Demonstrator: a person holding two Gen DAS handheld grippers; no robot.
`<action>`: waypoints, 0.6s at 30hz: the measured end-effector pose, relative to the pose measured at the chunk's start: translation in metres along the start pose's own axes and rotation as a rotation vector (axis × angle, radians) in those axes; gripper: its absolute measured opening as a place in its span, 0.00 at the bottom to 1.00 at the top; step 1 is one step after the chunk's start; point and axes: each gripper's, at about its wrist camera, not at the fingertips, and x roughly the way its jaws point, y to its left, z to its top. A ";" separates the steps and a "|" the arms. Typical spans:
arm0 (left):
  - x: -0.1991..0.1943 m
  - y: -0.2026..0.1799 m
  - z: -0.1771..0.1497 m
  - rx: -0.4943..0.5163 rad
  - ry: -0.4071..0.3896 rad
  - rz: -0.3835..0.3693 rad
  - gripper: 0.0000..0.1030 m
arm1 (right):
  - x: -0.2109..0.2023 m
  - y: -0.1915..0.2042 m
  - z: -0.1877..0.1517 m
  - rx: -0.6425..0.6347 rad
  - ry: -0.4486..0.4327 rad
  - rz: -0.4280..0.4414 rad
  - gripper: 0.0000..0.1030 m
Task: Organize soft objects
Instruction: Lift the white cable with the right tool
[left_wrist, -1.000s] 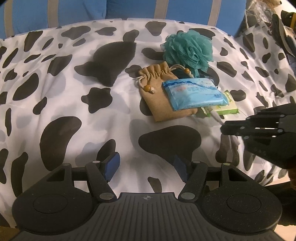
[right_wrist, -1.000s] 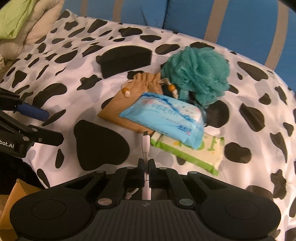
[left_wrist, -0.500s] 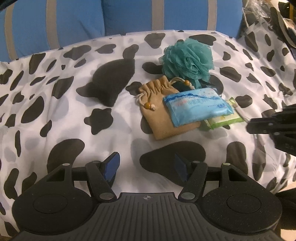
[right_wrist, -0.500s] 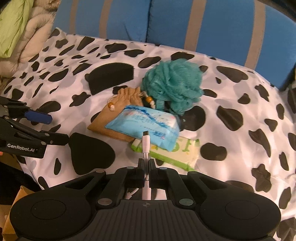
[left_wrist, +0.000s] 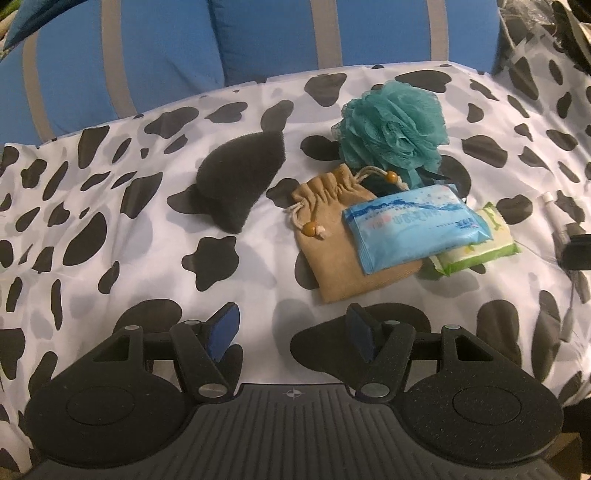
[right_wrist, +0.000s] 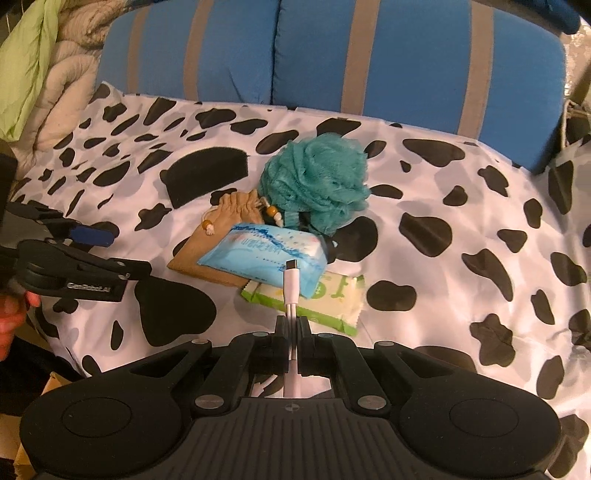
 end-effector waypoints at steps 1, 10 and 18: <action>0.001 -0.001 0.001 0.001 0.000 0.002 0.61 | -0.003 -0.001 0.000 0.003 -0.004 0.000 0.05; 0.010 -0.009 0.003 0.016 0.020 -0.009 0.61 | -0.013 -0.006 -0.004 0.019 -0.009 0.002 0.04; 0.017 0.003 0.008 -0.051 0.033 -0.108 0.61 | -0.017 -0.009 -0.005 0.032 -0.013 0.012 0.04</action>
